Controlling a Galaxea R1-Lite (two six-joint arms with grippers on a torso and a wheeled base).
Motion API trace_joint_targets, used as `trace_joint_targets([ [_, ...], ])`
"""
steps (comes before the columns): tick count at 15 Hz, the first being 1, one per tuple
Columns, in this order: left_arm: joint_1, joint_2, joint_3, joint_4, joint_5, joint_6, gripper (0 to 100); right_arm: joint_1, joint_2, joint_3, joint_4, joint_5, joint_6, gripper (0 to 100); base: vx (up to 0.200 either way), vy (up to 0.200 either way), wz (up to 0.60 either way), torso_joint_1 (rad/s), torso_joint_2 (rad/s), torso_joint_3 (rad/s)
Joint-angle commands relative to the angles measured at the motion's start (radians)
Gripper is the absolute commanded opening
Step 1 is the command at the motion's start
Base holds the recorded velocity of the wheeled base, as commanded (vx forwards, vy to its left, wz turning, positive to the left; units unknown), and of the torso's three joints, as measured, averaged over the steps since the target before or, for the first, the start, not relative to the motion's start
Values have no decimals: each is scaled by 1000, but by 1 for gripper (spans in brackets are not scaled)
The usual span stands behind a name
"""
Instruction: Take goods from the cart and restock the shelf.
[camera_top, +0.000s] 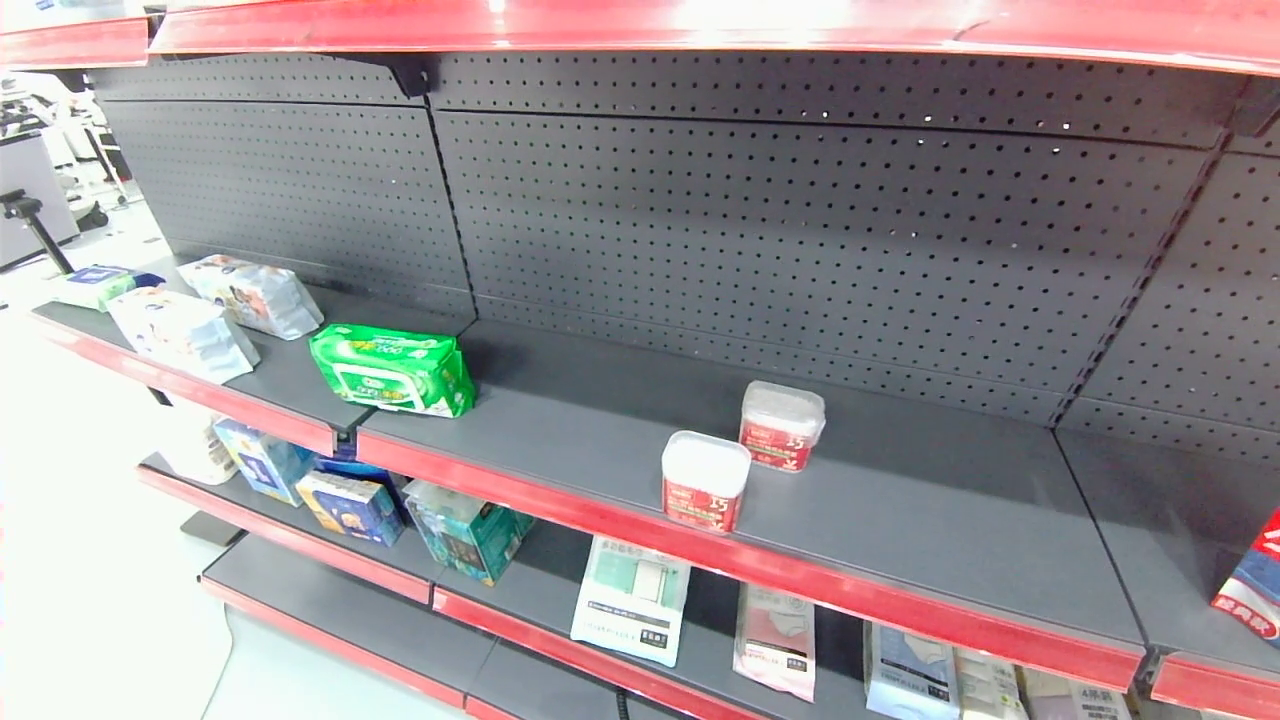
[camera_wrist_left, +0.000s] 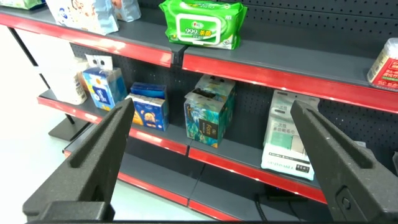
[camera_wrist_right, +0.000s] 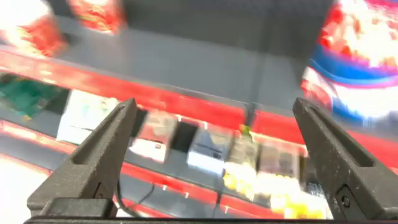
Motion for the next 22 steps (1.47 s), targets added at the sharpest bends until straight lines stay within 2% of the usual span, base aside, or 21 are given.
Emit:
trace_joint_targets([
  [1, 1, -1, 0, 0, 0, 0, 100, 1, -25, 2, 0, 0, 11, 100, 0, 0, 0, 0, 0, 0],
  [7, -1, -1, 0, 0, -1, -5, 100, 1, -25, 4, 0, -3, 19, 100, 0, 0, 0, 0, 0, 0],
  [17, -1, -1, 0, 0, -1, -2, 100, 1, -25, 4, 0, -3, 19, 100, 0, 0, -600, 6, 1, 1],
  [22, -1, 4, -2, 0, -3, -3, 100, 1, -25, 4, 0, -3, 20, 100, 0, 0, 0, 0, 0, 0],
])
